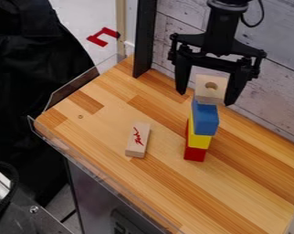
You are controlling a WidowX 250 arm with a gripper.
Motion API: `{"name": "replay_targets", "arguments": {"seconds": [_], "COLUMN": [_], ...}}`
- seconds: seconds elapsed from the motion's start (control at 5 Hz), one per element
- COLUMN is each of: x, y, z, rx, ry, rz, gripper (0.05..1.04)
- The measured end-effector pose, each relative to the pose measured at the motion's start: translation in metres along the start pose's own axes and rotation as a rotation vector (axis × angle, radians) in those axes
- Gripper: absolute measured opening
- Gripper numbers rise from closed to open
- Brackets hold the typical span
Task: Remove the cube with a hole from the tower and put it on the rectangular cube
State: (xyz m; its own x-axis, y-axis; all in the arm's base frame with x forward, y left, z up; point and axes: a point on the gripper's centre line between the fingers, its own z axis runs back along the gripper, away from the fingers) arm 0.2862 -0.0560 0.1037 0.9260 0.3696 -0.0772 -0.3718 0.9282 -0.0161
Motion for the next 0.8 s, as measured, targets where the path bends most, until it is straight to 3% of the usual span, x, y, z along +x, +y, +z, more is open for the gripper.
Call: {"name": "replay_targets", "arguments": {"seconds": [0.2, 0.4, 0.6, 0.8], "x": [-0.0024, -0.0039, -0.0025, 0.0009], "y": [0.0015, -0.0005, 0.0006, 0.0013], "z": [-0.0091, -0.0176, -0.0183, -0.0100], "rx": [0.018, 0.056, 0.078, 0.075], "ry": [0.029, 0.080, 0.065, 0.030], "rz": [0.002, 0.082, 0.218, 0.262], "gripper": [0.999, 0.999, 0.999, 0.999]}}
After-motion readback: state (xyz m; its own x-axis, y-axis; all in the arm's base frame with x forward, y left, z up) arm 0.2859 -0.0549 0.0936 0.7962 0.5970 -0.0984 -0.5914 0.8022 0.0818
